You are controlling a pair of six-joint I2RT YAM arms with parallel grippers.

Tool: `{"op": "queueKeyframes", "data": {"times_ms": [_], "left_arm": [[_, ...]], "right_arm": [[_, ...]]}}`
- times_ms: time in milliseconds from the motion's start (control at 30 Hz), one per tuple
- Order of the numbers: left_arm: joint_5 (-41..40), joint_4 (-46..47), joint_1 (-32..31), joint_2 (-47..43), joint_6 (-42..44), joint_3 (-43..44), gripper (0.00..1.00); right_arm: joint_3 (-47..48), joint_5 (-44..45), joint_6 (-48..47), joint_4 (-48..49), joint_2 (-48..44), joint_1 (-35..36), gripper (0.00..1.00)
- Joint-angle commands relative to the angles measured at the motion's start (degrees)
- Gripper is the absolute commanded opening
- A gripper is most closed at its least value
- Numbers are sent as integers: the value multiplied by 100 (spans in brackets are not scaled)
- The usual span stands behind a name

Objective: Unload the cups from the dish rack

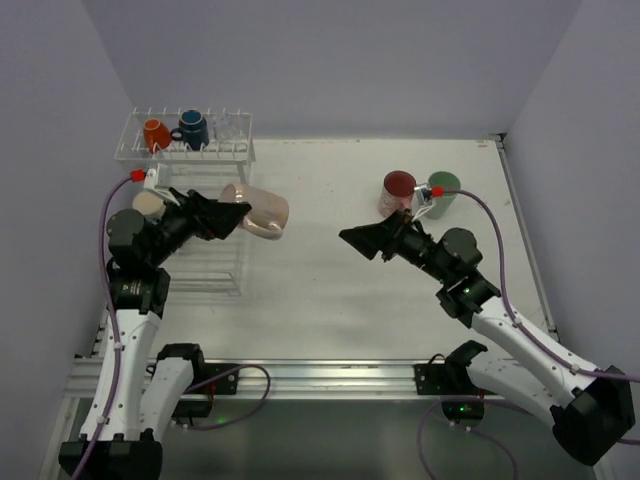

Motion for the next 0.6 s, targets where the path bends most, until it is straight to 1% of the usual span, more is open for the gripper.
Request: {"op": "queueKeyframes", "data": {"times_ms": [0,100,167,200,300,400,467,567], "left_arm": [[1005,2706,-526,-227,-1028,-219,8],[1102,3481,-775,-245,-1292,-571,8],[1207,3858,-810,-271,-1398,-747,8],[1216,3921,-827,-323,-1442,-791,8],[1286,4071,-845,-376,-1478,-932,8],[1331,4247,-863,-385,-1566,-1055,8],[1366,4360,-872,-368,-1592,-1152,8],[1348,4528,-924,-368,-1645,-1292,8]], "right_arm": [[-187,109,1331,1910,318,482,97],[-196,74,1806,2729,828,650,96],[-56,-214,1991,3090,1109,686,96],[23,-329,2018,3301,1371,721,96],[208,-453,2062,3592,1672,852,95],[384,-541,1992,3654,1839,967,93],[489,-611,2088,3785,2024,1011,90],[673,-848,2290,4303,2305,1090,83]]}}
